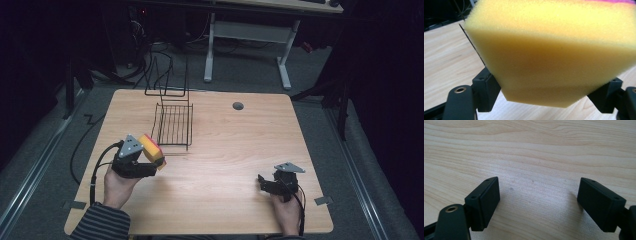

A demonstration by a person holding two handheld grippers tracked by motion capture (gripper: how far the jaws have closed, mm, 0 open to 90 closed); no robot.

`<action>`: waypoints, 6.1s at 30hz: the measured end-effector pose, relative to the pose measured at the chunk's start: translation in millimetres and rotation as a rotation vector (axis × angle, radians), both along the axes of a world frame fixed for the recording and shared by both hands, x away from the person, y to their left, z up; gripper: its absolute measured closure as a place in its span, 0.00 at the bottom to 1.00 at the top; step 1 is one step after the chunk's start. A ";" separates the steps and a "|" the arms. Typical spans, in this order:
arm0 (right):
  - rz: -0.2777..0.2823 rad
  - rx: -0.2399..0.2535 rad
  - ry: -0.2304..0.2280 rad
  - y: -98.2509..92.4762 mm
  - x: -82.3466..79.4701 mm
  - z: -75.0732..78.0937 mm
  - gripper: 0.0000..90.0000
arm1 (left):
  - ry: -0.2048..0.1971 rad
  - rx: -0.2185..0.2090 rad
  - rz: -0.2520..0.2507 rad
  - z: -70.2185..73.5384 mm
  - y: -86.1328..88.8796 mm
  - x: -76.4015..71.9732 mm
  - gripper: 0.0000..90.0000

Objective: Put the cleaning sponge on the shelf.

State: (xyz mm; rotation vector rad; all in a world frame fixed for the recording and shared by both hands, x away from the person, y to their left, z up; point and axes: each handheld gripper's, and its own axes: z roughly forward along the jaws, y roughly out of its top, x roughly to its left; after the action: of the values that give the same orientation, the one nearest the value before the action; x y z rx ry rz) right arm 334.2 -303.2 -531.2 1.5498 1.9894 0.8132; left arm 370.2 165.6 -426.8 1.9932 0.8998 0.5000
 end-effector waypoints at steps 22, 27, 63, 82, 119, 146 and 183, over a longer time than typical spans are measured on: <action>0.000 0.000 0.000 0.0 0.0 0.0 0.21 | -0.039 -0.010 0.010 23.1 -9.9 36.3 0.26; 0.000 0.000 0.000 0.0 0.0 0.0 0.21 | -0.053 0.010 0.012 25.2 -14.6 43.1 0.26; 0.000 0.000 0.000 0.0 0.0 0.0 0.21 | -0.036 0.021 0.123 -7.9 -42.0 103.0 0.26; 0.000 0.000 0.000 -0.1 0.0 0.0 0.21 | 0.060 0.048 0.157 -32.6 -61.7 133.3 0.26; 0.000 0.000 0.000 -0.1 0.0 0.0 0.20 | 0.111 0.031 0.170 -44.4 -58.0 145.0 0.23; 0.000 -0.001 0.000 -0.2 0.0 -0.1 0.21 | 0.121 0.026 0.140 -36.7 -54.9 138.2 0.03; 0.001 -0.001 0.000 -0.1 0.0 -0.1 0.21 | 0.087 -0.077 0.099 -9.5 -18.2 87.6 0.02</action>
State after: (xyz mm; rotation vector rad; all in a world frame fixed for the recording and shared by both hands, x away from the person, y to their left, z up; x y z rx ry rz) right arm 334.2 -303.3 -531.3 1.5485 1.9900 0.8128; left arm 457.8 147.4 -436.3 1.9200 1.0595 0.4303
